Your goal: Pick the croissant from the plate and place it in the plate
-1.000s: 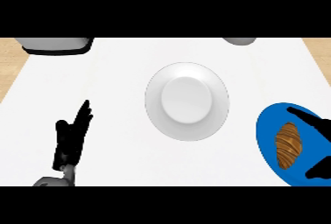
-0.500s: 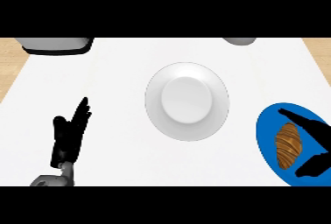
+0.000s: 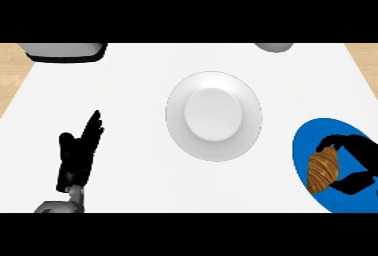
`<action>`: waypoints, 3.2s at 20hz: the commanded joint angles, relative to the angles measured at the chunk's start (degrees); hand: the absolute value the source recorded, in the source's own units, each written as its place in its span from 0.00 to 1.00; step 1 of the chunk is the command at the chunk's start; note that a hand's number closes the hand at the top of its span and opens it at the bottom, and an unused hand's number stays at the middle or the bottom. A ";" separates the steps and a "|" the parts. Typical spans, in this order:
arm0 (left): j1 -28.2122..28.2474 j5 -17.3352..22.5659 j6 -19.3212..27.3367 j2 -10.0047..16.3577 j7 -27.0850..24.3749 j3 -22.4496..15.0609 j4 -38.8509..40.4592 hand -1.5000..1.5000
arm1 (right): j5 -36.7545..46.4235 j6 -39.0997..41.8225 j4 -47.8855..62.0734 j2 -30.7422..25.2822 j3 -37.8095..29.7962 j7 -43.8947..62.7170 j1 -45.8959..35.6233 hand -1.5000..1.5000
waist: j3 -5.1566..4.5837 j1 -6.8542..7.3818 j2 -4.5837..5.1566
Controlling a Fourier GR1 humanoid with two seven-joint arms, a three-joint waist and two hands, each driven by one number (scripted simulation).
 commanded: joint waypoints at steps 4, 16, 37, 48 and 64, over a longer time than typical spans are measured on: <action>2.61 1.15 -3.05 2.00 1.71 2.48 -4.10 0.50 | 4.82 -7.36 0.13 2.75 -1.61 -0.68 0.70 1.00 | 0.11 0.05 0.06; -2.74 -1.79 -1.45 -1.49 0.76 -1.21 1.86 0.50 | 19.37 -12.87 -17.54 33.01 27.74 26.86 -14.23 1.00 | -0.08 3.18 -0.16; 0.91 -2.64 -1.04 -2.31 -1.05 0.34 0.45 0.50 | 15.89 -38.78 -2.27 33.58 28.14 49.70 -31.31 1.00 | 0.11 0.76 0.30; -0.16 -1.77 -2.32 -2.10 1.64 1.75 -1.03 0.50 | 9.49 -30.88 14.12 31.36 16.70 38.67 -38.24 1.00 | 0.12 0.71 0.32; -2.01 -2.47 -2.33 -2.00 -0.69 3.38 2.07 0.50 | -0.35 -18.14 25.60 30.36 9.46 17.10 -39.95 0.00 | 0.12 0.02 0.15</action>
